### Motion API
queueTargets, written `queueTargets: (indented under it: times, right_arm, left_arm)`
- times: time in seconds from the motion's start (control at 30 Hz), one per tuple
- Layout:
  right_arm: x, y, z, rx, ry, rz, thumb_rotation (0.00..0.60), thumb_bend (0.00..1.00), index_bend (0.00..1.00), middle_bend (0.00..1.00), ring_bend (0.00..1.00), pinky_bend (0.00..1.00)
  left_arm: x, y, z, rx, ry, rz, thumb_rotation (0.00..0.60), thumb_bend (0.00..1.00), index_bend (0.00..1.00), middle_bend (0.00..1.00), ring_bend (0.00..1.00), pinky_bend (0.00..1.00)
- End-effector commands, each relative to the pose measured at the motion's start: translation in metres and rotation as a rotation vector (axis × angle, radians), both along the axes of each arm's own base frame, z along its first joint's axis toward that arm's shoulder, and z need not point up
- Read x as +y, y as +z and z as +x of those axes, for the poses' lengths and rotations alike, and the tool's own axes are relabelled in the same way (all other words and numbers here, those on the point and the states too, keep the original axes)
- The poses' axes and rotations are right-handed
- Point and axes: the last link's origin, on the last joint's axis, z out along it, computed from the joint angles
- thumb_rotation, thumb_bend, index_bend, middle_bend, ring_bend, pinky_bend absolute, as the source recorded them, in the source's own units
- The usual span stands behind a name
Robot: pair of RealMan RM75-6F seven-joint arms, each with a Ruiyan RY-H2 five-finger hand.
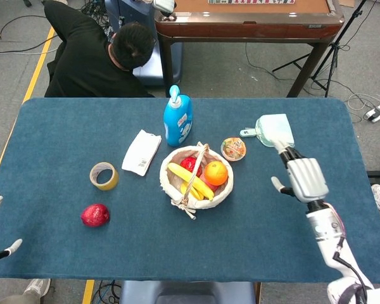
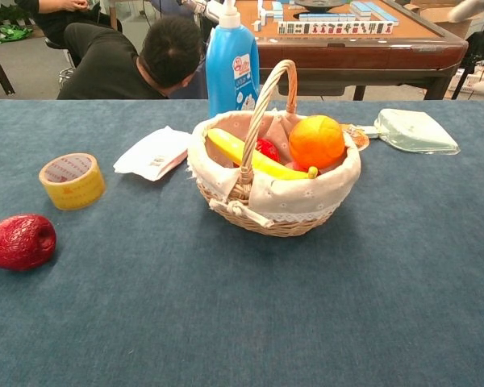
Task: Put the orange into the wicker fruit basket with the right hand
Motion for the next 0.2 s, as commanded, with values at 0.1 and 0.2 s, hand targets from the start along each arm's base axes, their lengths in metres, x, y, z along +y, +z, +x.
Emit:
queueTargets:
  times: [0.1, 0.2]
  right_arm:
    - [0.029, 0.023, -0.035, 0.026, -0.046, -0.067, 0.600, 0.28, 0.00, 0.15, 0.26, 0.57]
    - [0.056, 0.036, -0.058, 0.046, -0.099, -0.091, 0.600, 0.28, 0.00, 0.16, 0.27, 0.57]
  left_arm:
    - [0.002, -0.003, 0.002, 0.000, -0.008, -0.010, 0.600, 0.17, 0.04, 0.00, 0.00, 0.08]
    - [0.006, -0.005, 0.004, -0.002, -0.017, -0.013, 0.600, 0.17, 0.04, 0.00, 0.00, 0.08]
